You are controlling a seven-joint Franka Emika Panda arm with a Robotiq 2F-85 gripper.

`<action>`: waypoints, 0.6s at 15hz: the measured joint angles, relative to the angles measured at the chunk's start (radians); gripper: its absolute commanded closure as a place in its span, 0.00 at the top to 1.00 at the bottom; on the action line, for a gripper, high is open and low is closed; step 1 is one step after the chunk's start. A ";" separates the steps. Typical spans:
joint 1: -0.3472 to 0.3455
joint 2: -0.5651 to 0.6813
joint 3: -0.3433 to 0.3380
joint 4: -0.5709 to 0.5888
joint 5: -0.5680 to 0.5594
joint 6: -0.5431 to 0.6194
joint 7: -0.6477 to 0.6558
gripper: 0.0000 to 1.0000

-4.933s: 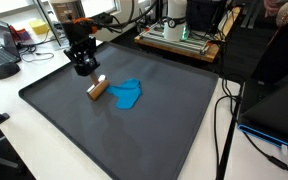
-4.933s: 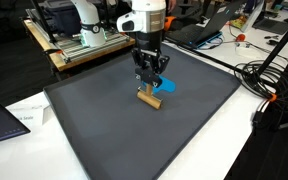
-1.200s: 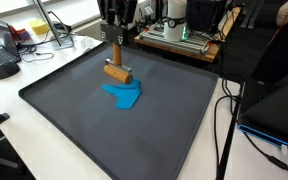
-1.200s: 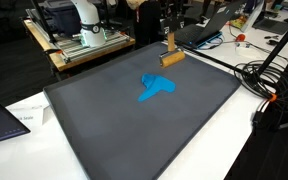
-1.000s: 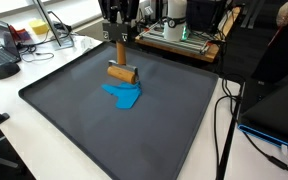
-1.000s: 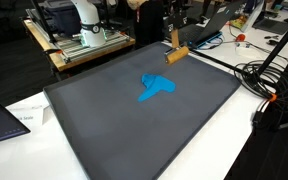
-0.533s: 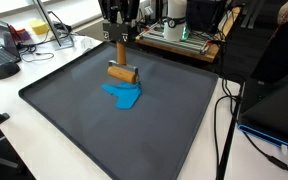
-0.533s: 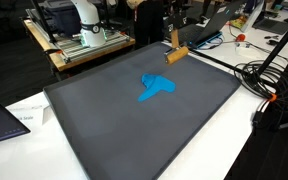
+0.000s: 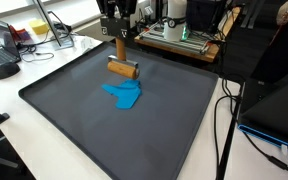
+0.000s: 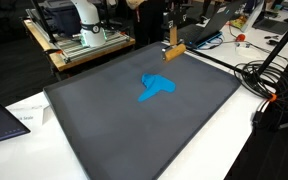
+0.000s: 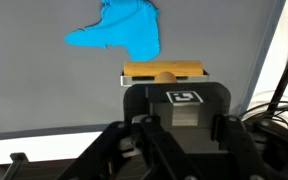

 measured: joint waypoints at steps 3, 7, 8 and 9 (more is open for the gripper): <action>-0.007 0.021 -0.001 0.057 -0.005 -0.065 0.003 0.22; -0.045 0.058 -0.017 0.111 0.001 -0.115 0.011 0.22; -0.058 0.065 -0.025 0.119 0.002 -0.121 0.016 0.22; -0.071 0.071 -0.034 0.123 0.002 -0.127 0.024 0.22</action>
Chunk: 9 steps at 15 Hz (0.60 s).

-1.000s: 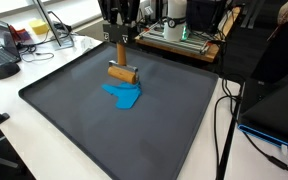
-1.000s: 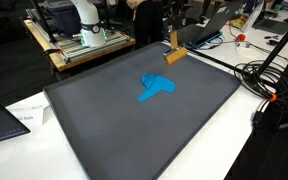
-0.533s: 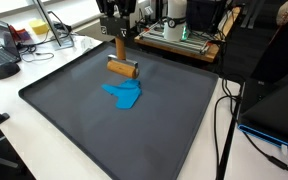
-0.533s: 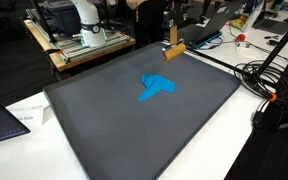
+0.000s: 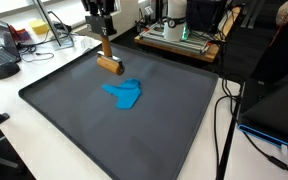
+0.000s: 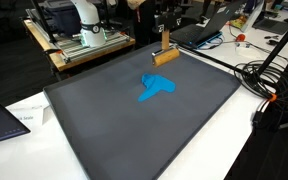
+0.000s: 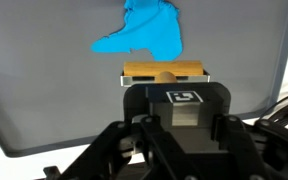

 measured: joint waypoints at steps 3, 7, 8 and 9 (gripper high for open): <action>-0.037 0.008 -0.030 0.002 0.001 -0.014 0.048 0.22; -0.071 0.010 -0.066 0.002 0.001 -0.035 0.172 0.22; -0.076 0.010 -0.073 0.002 0.001 -0.037 0.214 0.22; -0.081 0.010 -0.081 0.002 0.001 -0.037 0.258 0.22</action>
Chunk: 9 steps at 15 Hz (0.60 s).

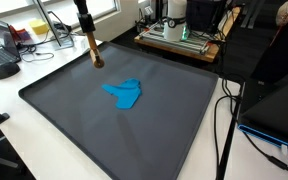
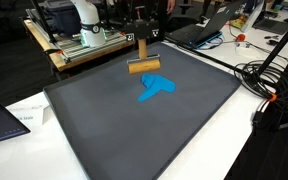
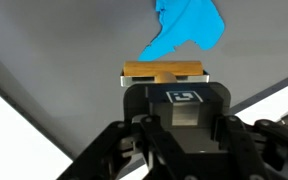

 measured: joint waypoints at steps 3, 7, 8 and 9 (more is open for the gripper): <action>-0.007 -0.001 -0.020 -0.001 -0.001 0.000 0.137 0.22; -0.011 -0.012 -0.042 -0.017 -0.026 -0.017 0.327 0.22; -0.011 -0.020 -0.046 -0.028 -0.053 -0.018 0.384 0.47; -0.012 -0.032 -0.049 -0.041 -0.090 -0.017 0.442 0.47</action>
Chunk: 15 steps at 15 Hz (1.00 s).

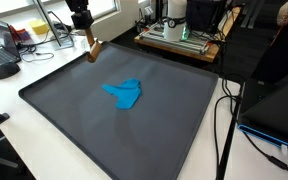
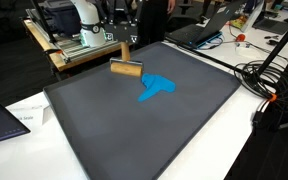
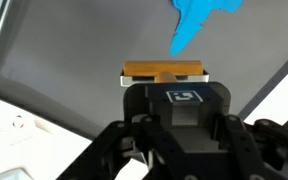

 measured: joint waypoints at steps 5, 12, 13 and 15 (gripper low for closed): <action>0.000 -0.039 -0.001 -0.032 -0.033 0.001 0.066 0.47; -0.001 -0.010 0.000 -0.031 -0.032 -0.033 0.133 0.22; -0.001 -0.002 0.001 -0.028 -0.031 -0.045 0.146 0.22; -0.001 0.009 0.006 -0.021 -0.031 -0.068 0.162 0.22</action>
